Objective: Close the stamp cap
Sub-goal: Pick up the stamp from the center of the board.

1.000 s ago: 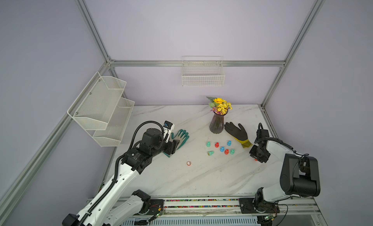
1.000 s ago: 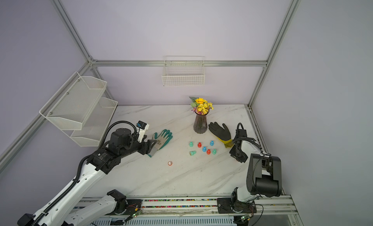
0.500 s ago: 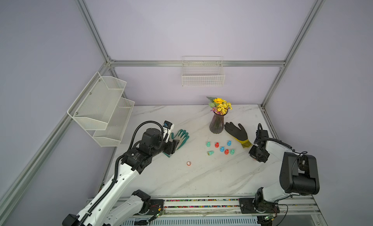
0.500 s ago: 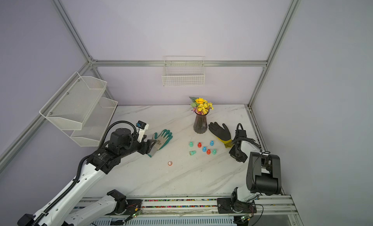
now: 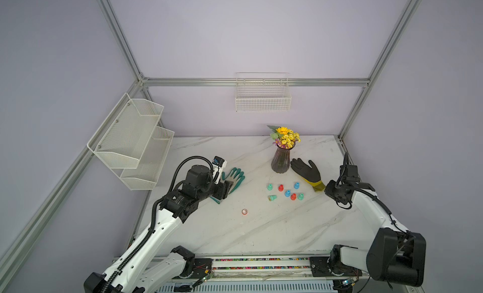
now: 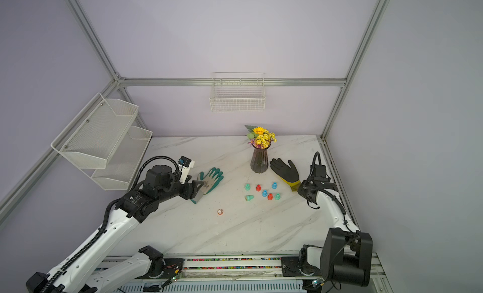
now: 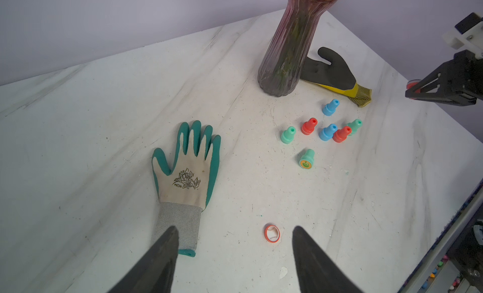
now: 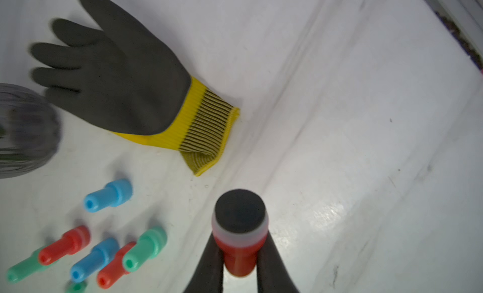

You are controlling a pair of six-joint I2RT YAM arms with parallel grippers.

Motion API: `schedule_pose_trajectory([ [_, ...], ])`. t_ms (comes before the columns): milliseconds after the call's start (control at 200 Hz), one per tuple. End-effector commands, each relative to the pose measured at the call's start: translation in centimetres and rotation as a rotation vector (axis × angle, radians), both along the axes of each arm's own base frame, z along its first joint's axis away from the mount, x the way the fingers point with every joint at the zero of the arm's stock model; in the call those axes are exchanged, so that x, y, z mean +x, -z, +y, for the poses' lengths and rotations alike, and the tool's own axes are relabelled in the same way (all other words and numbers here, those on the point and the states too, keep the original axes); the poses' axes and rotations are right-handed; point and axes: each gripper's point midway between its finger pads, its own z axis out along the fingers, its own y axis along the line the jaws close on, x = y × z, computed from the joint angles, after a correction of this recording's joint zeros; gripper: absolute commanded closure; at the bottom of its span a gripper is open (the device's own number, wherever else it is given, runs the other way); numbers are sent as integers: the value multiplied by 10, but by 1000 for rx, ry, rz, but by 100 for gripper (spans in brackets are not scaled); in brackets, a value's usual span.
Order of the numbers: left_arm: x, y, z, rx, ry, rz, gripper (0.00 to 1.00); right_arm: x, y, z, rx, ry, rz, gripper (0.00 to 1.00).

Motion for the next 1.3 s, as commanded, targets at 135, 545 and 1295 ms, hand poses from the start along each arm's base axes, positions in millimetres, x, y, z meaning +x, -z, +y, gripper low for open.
schedule_pose_trajectory([
  [135,5,-39,-25,-179,62,-41,33,20,-90,91,144,-381,-522,100],
  [545,-17,-81,-91,-406,185,151,36,-38,-150,230,102,-1180,-1019,100],
  [1295,-37,-66,-182,-348,192,356,43,-75,-161,294,-223,-1723,-1091,100],
])
